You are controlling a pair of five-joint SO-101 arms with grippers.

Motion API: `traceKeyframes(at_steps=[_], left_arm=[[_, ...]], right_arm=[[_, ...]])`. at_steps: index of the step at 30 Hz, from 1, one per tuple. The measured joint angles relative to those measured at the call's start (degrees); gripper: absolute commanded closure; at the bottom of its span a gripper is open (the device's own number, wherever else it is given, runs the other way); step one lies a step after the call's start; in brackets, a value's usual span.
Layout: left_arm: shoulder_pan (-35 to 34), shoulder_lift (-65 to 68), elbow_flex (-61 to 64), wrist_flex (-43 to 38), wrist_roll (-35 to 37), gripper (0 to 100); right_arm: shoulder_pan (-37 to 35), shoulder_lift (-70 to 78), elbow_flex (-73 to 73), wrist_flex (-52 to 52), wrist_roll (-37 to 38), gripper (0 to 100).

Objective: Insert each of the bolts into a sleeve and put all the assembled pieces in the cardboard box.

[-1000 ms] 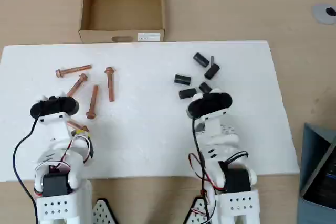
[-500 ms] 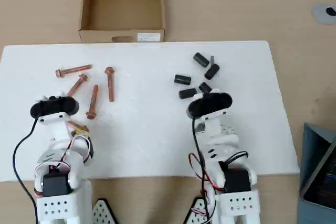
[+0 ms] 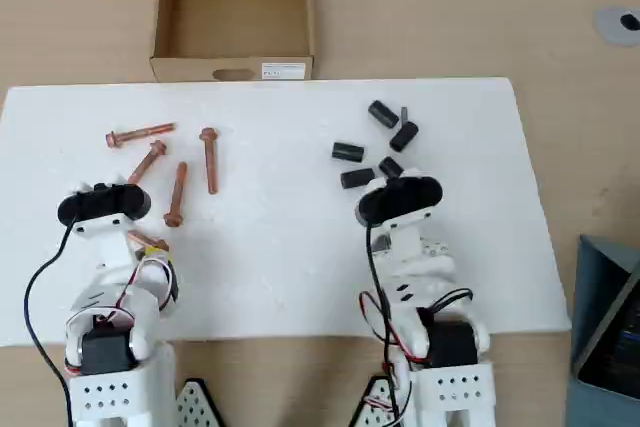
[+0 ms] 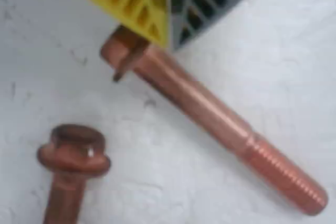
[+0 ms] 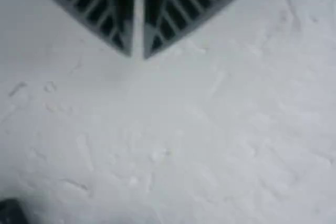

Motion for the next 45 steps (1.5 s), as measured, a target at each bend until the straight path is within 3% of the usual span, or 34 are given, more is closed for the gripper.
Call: traceKeyframes(at_steps=[20,30,36,45], left_arm=[[0.00,0.00,-3.69,0.00,0.09,100],[0.00,0.97,-8.79,2.73,0.09,100],[0.00,12.04,-18.02,2.81,0.09,100],[0.00,39.03,-41.49,2.90,0.09,100]], right_arm=[[0.00,0.00,-0.09,0.18,0.00,98.9],[0.00,0.00,-14.77,9.76,1.41,98.7],[1.05,7.82,-24.35,9.85,3.43,98.7],[3.52,36.92,-48.53,9.85,3.69,98.7]])
